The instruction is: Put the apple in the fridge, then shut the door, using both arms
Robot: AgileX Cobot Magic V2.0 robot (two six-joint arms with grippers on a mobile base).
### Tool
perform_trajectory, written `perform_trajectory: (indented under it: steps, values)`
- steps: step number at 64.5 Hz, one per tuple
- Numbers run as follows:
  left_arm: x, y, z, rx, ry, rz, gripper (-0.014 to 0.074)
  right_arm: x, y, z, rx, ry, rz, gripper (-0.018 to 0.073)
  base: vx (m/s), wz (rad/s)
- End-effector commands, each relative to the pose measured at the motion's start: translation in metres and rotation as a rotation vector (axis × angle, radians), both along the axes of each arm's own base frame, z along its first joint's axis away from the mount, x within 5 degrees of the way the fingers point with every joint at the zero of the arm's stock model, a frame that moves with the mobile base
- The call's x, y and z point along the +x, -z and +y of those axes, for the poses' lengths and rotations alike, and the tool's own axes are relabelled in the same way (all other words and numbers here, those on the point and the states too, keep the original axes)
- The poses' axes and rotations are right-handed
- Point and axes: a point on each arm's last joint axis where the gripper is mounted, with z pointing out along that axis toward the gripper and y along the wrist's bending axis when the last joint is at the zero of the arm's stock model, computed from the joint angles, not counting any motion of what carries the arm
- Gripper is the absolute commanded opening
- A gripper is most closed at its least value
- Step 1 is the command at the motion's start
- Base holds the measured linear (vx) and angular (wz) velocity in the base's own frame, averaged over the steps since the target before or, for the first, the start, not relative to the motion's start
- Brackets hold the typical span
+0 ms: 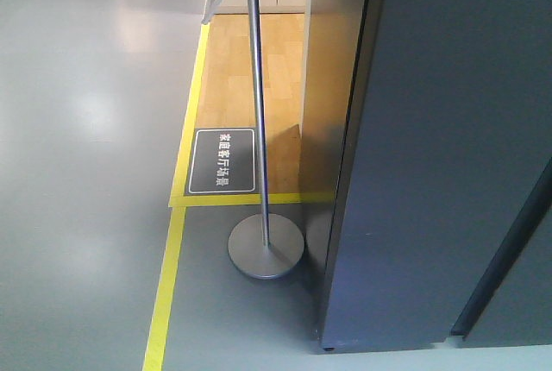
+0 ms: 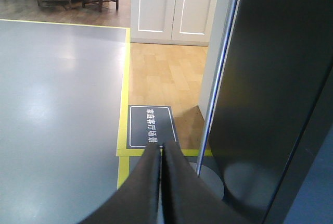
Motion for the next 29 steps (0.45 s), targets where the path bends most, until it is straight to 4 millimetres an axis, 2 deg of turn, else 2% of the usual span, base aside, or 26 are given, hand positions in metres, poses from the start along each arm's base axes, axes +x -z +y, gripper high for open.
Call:
perform_trajectory:
  steps: [1,29]
  values:
    - [0.001,0.0015,-0.0019,-0.007,0.019,-0.045,-0.0008,-0.0016,-0.0036,0.0007,0.002,-0.009,-0.086,-0.0003,0.0,0.0]
    - [0.001,0.0015,-0.0019,-0.007,0.019,-0.045,-0.0008,-0.0016,-0.0036,0.0007,0.002,-0.009,-0.086,-0.0003,0.0,0.0]
